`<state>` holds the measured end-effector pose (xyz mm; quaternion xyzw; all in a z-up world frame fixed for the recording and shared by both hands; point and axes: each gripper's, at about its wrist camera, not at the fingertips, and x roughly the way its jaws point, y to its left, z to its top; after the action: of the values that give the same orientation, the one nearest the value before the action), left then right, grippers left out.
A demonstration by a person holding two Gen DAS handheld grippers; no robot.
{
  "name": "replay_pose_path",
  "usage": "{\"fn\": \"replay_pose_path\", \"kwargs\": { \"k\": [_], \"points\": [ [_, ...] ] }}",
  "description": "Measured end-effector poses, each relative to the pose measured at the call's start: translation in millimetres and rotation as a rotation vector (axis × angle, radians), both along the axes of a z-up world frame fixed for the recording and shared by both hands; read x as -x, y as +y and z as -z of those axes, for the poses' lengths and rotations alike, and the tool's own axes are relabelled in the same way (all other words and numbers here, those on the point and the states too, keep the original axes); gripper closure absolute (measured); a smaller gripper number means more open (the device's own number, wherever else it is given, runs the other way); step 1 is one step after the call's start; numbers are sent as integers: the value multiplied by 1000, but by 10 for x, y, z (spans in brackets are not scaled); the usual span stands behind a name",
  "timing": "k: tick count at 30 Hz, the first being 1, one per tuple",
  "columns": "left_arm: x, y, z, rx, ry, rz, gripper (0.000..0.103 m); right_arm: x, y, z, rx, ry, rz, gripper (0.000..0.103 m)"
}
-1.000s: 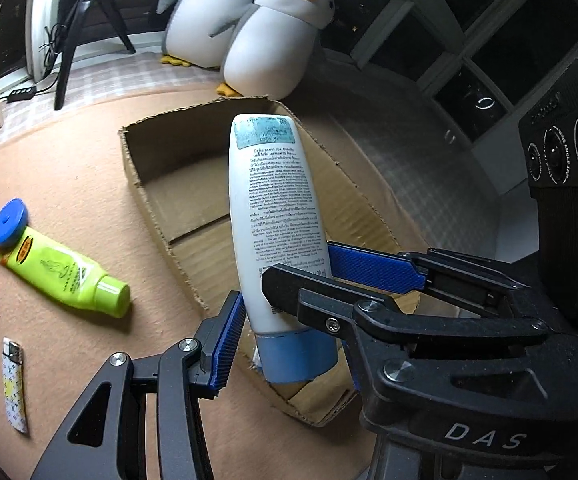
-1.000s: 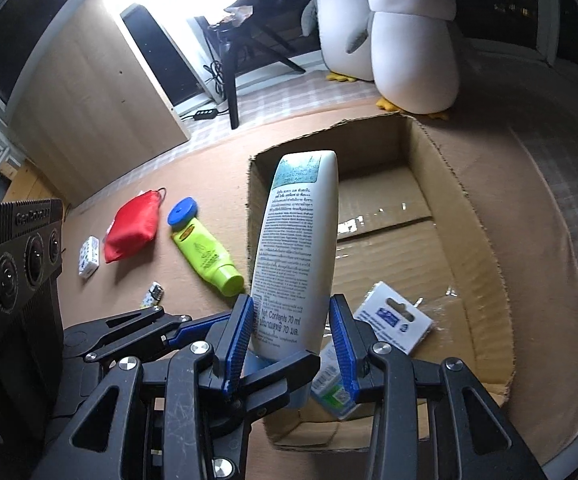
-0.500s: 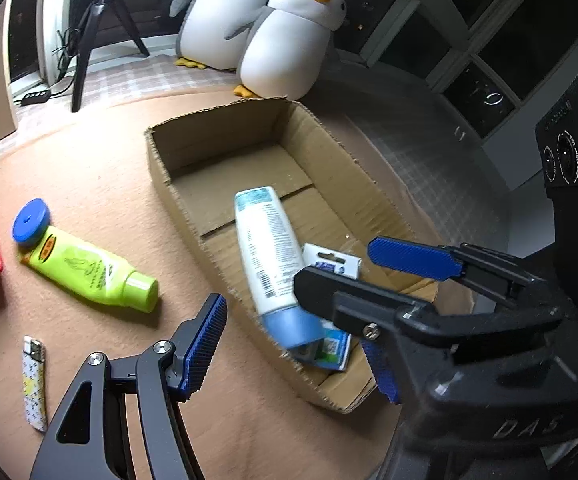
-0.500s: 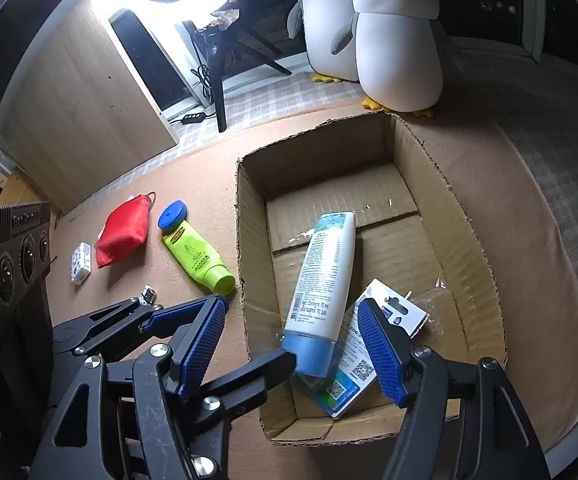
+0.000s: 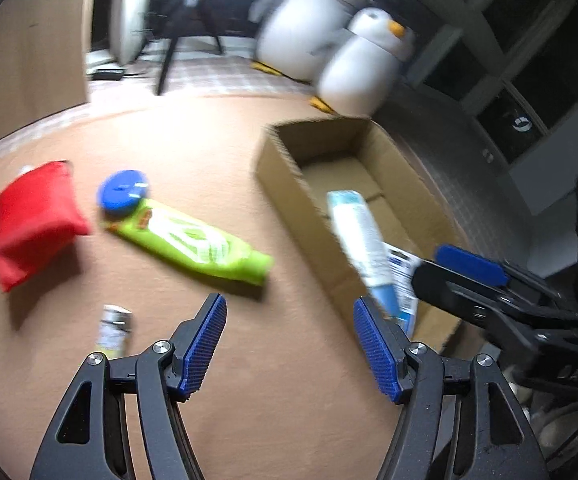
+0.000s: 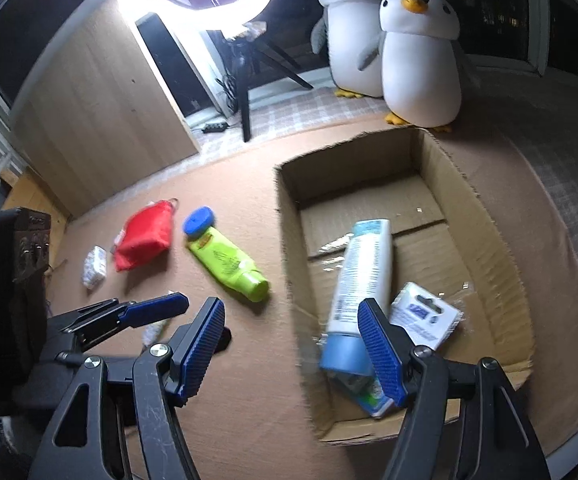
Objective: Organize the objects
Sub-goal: 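Carry the lotion tube with the right tool and release it into the box, then move the left tool to the red pouch and close on it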
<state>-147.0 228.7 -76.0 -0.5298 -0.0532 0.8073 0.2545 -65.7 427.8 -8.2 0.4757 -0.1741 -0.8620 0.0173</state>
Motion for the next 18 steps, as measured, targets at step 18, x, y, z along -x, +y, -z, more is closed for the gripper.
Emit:
{"fn": "replay_pose_path", "kwargs": {
  "k": [18],
  "points": [
    [816, -1542, 65, 74, -17, -298, 33, -148, -508, 136, -7, -12, -22, 37]
  ]
}}
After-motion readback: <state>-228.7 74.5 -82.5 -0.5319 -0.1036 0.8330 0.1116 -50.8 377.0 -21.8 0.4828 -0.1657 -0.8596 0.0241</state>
